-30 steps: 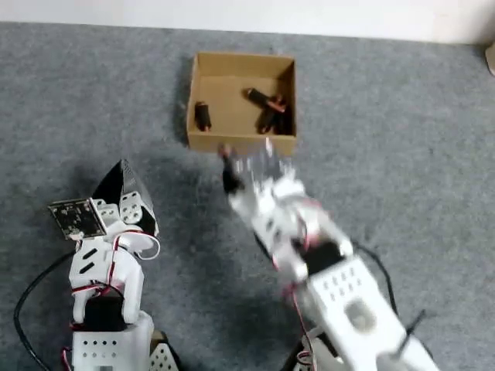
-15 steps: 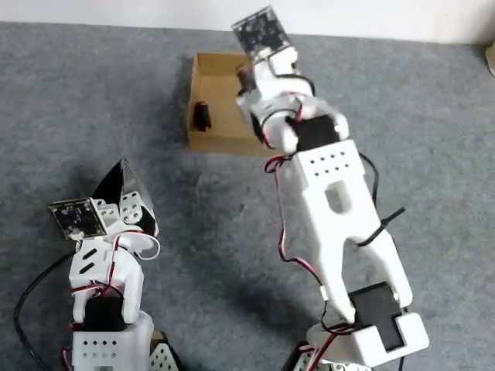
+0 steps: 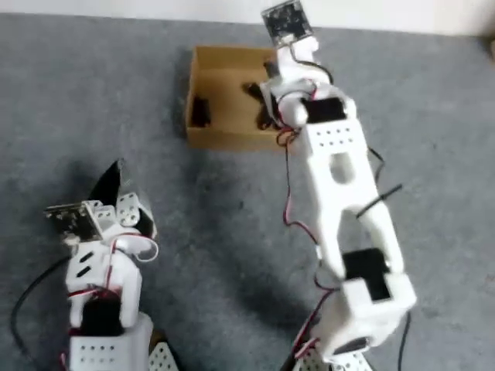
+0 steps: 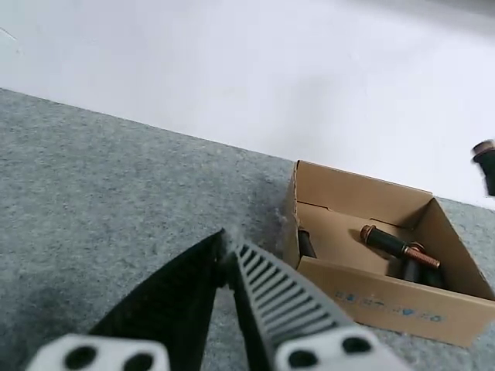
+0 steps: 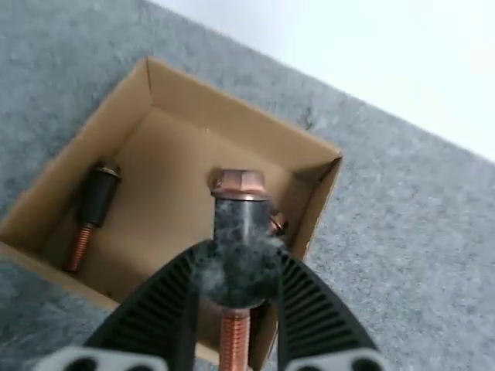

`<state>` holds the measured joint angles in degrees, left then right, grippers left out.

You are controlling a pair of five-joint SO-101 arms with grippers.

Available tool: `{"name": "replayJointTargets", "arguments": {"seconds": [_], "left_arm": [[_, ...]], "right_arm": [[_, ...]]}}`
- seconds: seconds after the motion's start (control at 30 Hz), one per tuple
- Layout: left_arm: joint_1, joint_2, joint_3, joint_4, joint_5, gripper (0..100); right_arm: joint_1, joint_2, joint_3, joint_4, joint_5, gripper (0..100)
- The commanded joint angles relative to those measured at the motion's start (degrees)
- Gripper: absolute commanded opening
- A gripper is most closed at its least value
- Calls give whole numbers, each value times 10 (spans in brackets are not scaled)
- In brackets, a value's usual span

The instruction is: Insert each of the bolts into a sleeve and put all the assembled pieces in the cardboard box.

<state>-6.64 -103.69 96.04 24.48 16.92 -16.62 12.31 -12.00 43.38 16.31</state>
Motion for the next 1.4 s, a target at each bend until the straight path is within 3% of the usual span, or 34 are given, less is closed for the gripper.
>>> {"name": "replayJointTargets", "arguments": {"seconds": [0.0, 0.2, 0.4, 0.6, 0.7, 0.83, 1.1, 1.37], "left_arm": [[14, -4, 11, -4, -4, 8], [14, -4, 11, -4, -4, 8], [14, -4, 11, -4, -4, 8], [14, -4, 11, -3, -7, 8], [15, -4, 11, -1, -42, 8], [16, -4, 11, -1, -50, 8], [16, -4, 11, 0, -50, 8], [39, -4, 11, 4, -52, 8]], "right_arm": [[7, 15, -73, -19, 8, 6], [9, 12, -91, -20, 4, 17], [22, 14, -67, -22, -4, 224], [22, 11, -33, -21, -13, 225], [24, 7, -31, -16, -15, 224], [38, 2, -34, 35, -14, 224], [51, -164, -5, 83, -17, 224], [-16, -420, 116, 216, -19, 224]]}}
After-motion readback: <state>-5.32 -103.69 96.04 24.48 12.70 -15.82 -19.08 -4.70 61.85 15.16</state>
